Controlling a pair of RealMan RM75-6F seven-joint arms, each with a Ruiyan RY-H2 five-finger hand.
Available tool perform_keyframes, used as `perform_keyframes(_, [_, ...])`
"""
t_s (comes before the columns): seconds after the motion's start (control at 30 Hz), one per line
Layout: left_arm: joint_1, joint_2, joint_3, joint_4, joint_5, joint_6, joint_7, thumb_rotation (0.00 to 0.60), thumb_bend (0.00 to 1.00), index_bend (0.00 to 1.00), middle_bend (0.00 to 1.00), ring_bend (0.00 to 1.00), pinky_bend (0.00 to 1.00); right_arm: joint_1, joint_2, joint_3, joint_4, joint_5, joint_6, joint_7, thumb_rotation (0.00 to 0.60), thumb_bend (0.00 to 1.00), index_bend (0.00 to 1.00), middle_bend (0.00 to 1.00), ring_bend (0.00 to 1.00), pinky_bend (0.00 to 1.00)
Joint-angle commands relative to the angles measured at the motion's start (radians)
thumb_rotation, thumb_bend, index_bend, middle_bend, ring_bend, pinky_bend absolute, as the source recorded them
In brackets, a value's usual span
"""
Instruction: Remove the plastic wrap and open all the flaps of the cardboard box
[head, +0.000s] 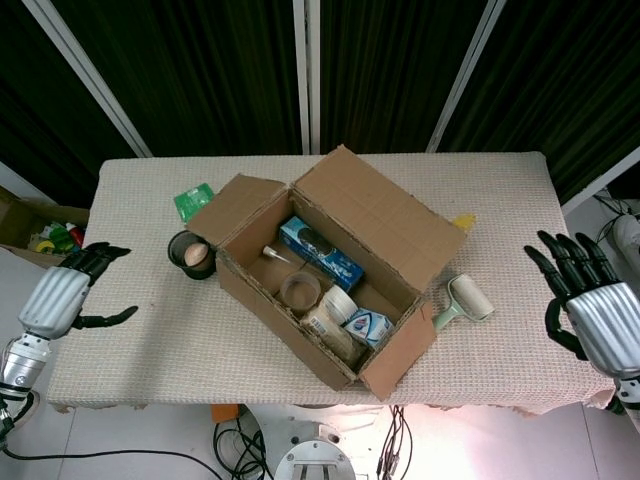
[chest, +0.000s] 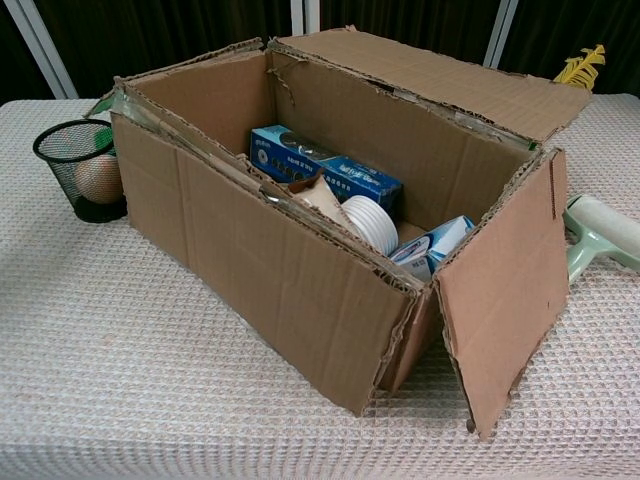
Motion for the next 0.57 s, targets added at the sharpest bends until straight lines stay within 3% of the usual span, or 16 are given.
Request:
perform_keyframes(0.03, [0.098, -0.079, -0.029, 0.08, -0.054, 0.164, 0.207, 0.146, 0.15, 0.16, 0.18, 0.1, 0.23, -0.155, -0.305, 0.008, 0.265, 0.208, 0.096, -0.078, 0.514, 0.81, 0.0, 0.0, 0.0, 0.0])
perform_keyframes(0.13, [0.147, -0.095, -0.007, 0.115, -0.06, 0.205, 0.211, 0.042, 0.13, 0.16, 0.18, 0.1, 0.22, -0.188, -0.389, 0.005, 0.382, 0.237, 0.096, -0.029, 0.516, 0.8, 0.0, 0.0, 0.0, 0.0])
perform_keyframes(0.2, [0.178, -0.114, 0.008, 0.145, -0.066, 0.222, 0.2, 0.009, 0.11, 0.16, 0.18, 0.09, 0.22, -0.207, -0.438, 0.007, 0.454, 0.239, 0.11, 0.003, 0.515, 0.8, 0.0, 0.0, 0.0, 0.0])
perform_keyframes(0.57, [0.227, -0.188, 0.036, 0.277, -0.032, 0.252, 0.064, 0.0, 0.09, 0.15, 0.17, 0.09, 0.2, -0.241, -0.518, 0.017, 0.605, 0.258, 0.058, 0.131, 0.513, 0.79, 0.0, 0.0, 0.0, 0.0])
